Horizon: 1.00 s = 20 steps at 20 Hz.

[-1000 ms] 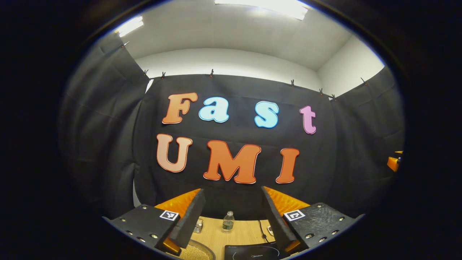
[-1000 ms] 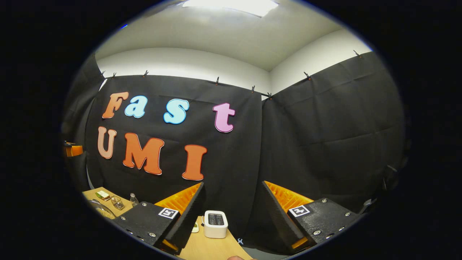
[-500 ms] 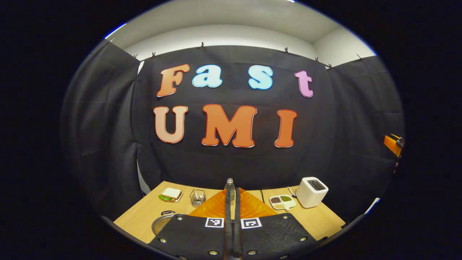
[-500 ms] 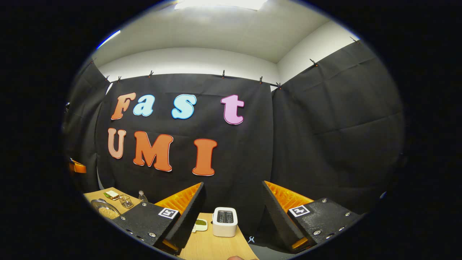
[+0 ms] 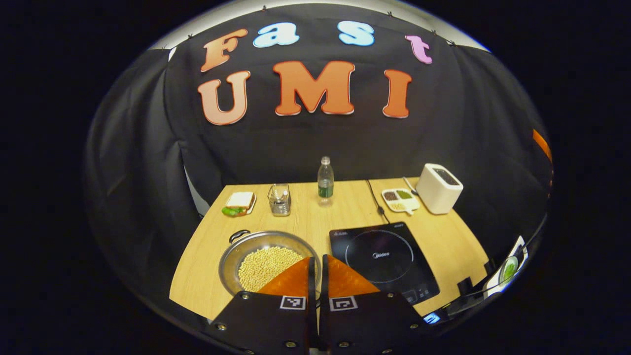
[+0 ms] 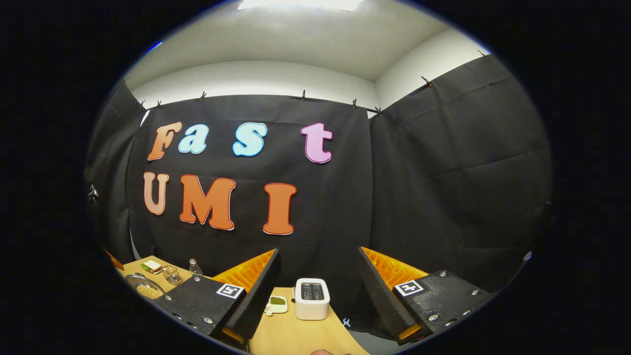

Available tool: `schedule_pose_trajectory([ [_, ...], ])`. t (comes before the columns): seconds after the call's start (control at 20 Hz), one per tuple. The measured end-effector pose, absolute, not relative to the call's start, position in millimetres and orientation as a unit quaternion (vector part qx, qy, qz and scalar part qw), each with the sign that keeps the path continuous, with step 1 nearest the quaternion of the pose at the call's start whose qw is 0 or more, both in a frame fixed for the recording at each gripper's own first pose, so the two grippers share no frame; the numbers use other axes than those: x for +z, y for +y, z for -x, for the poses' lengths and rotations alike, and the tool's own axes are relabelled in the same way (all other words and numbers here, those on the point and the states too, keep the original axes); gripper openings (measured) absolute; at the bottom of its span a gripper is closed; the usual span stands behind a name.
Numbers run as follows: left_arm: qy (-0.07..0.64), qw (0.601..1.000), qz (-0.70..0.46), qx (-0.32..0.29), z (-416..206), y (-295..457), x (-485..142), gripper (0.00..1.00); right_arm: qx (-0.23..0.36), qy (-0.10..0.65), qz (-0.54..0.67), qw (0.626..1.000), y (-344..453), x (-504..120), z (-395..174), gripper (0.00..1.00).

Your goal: First push the handle of the pot to place it horizontally, then grasp the pot with both hands and set it on the induction cooktop.

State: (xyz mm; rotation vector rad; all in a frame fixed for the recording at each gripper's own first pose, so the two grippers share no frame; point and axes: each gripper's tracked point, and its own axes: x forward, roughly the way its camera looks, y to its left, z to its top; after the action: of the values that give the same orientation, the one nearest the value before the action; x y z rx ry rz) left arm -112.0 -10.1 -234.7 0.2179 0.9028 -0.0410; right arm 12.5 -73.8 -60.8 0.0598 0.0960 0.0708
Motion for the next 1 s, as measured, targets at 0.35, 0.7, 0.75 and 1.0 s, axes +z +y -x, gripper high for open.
schedule_pose_trajectory([
  [0.35,0.567,0.816,-0.103,-0.046,170,47,-304,0.02,-0.007,0.068,-0.029,0.997,-59,-65,6,0.96],
  [0.7,0.651,0.748,-0.092,-0.093,222,73,-351,0.03,-0.011,0.091,-0.016,0.996,-27,-70,14,0.96],
  [0.75,0.66,0.738,-0.098,-0.101,229,75,-360,0.03,-0.01,0.092,-0.013,0.996,-23,-70,15,0.96],
  [1.0,0.692,0.698,-0.139,-0.123,247,92,-394,0.03,-0.007,0.094,-0.003,0.996,-9,-66,22,0.95],
])
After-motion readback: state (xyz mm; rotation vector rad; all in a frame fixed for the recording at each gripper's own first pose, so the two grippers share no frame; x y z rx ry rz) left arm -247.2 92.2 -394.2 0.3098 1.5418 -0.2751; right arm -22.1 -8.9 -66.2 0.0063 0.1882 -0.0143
